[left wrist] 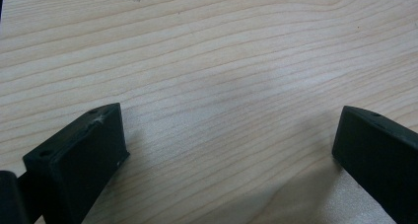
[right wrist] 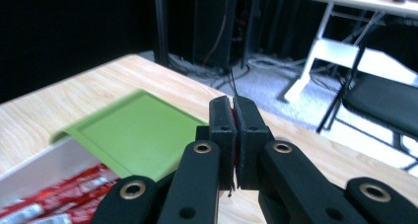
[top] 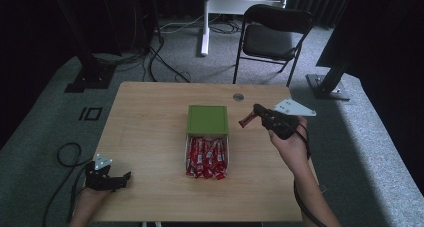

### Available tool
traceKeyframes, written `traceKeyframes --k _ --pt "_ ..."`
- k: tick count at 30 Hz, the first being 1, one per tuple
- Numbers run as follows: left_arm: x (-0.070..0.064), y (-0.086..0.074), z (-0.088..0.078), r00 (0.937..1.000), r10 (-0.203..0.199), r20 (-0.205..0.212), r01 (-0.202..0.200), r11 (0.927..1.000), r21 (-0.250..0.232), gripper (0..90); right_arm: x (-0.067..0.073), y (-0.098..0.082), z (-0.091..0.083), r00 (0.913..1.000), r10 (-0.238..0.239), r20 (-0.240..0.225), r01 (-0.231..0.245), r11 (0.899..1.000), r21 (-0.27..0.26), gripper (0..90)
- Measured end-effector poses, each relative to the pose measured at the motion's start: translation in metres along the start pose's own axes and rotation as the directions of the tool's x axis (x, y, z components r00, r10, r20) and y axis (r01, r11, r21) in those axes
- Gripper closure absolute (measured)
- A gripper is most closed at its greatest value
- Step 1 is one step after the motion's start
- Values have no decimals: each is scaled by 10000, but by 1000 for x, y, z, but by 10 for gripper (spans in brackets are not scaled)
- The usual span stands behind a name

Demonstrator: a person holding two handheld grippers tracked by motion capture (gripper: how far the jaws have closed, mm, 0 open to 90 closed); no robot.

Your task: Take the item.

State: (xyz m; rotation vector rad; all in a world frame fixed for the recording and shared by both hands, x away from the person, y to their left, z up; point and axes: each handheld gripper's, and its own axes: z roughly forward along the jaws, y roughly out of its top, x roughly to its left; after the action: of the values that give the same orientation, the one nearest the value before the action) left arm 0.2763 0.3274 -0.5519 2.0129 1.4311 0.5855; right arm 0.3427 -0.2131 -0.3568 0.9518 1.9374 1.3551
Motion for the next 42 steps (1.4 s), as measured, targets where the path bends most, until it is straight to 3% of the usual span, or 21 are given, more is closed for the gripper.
traceKeyframes --k 4,12,20,25,27,29,38,42 --pt "0 0 0 10000 3 -1 -3 10000 1 7 -18 -13 17 9983 28 587 -54 9990 450 885" --pt "0 0 0 10000 -6 3 6 10000 7 7 -35 -28 47 9874 -351 1542 199 9949 993 884" --pt "0 0 0 10000 -6 5 6 10000 7 7 -36 -50 65 9775 -646 2008 403 9916 1231 884" --pt "0 0 0 10000 -5 5 5 10000 7 7 -24 -66 71 9820 -790 1718 533 9874 1492 884" --pt "0 0 0 10000 -5 5 5 10000 8 7 -15 -72 72 9761 -1241 1782 941 9813 1678 883" --pt "0 0 0 10000 -3 4 3 10000 10 7 -7 -78 73 9758 -1456 1632 1147 9760 1853 883" --pt "0 0 0 10000 -7 5 7 10000 8 7 16 -100 64 9959 -687 584 579 9837 1702 882" --pt "0 0 0 10000 -4 3 4 10000 13 7 24 -113 63 9991 -307 300 251 9848 1720 882"
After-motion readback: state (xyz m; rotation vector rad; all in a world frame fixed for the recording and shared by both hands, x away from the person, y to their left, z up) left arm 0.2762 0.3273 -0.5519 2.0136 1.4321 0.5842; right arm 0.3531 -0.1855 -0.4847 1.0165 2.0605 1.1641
